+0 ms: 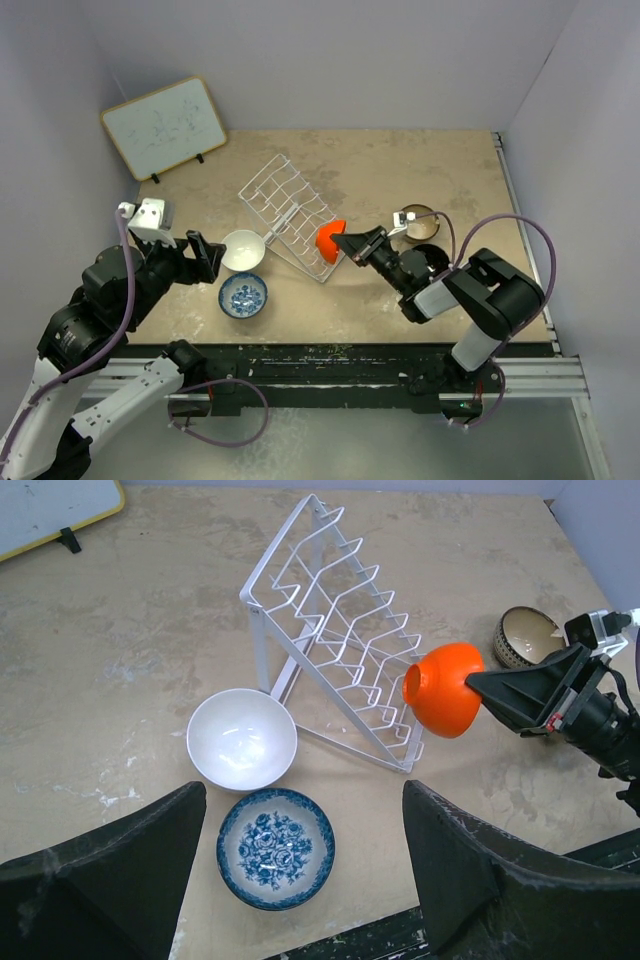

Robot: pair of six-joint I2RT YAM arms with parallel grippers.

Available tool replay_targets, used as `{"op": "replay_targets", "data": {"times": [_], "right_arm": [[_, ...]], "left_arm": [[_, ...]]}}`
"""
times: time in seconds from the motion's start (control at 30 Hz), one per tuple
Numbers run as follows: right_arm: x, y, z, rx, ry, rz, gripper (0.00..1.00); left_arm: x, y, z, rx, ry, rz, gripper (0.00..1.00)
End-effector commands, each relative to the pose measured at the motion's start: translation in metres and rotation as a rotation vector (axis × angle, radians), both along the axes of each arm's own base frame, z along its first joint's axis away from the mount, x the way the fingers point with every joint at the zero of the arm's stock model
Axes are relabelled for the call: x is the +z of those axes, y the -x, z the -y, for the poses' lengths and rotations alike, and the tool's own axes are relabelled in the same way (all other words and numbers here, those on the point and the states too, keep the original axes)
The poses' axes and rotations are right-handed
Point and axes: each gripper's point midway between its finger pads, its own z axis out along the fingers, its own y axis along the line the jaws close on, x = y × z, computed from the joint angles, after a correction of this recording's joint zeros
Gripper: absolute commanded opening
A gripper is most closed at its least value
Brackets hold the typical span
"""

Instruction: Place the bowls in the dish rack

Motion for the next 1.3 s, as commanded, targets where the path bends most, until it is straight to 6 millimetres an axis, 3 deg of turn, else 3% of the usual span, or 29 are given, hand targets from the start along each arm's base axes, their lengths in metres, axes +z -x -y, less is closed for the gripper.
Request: {"op": "replay_targets", "data": {"times": [0.0, 0.17, 0.37, 0.57, 0.63, 0.97, 1.1, 1.27], "right_arm": [[0.1, 0.003, 0.009, -0.031, -0.246, 0.323, 0.0], [0.093, -0.012, -0.004, -0.025, -0.236, 0.321, 0.0], [0.074, -0.034, -0.037, 0.054, -0.226, 0.307, 0.0], [0.066, -0.054, -0.057, 0.098, -0.245, 0.308, 0.0], [0.07, -0.055, -0.059, 0.105, -0.255, 0.316, 0.0], [0.133, -0.032, -0.044, 0.118, -0.333, 0.423, 0.0], [0.138, -0.033, -0.044, 0.107, -0.353, 0.42, 0.0], [0.126, -0.045, -0.051, 0.097, -0.384, 0.361, 0.0]], "left_arm": [[0.017, -0.003, 0.003, -0.007, 0.038, 0.05, 0.82], [0.016, -0.003, 0.001, 0.002, 0.028, 0.048, 0.82], [0.014, 0.0, -0.005, 0.016, 0.019, 0.047, 0.82], [0.012, 0.005, -0.013, 0.038, 0.007, 0.044, 0.82], [0.013, 0.006, -0.016, 0.045, 0.004, 0.043, 0.82], [0.014, 0.006, -0.016, 0.044, -0.003, 0.045, 0.83], [0.014, 0.005, -0.014, 0.039, -0.004, 0.046, 0.82], [0.015, 0.004, -0.011, 0.028, 0.0, 0.045, 0.82]]}}
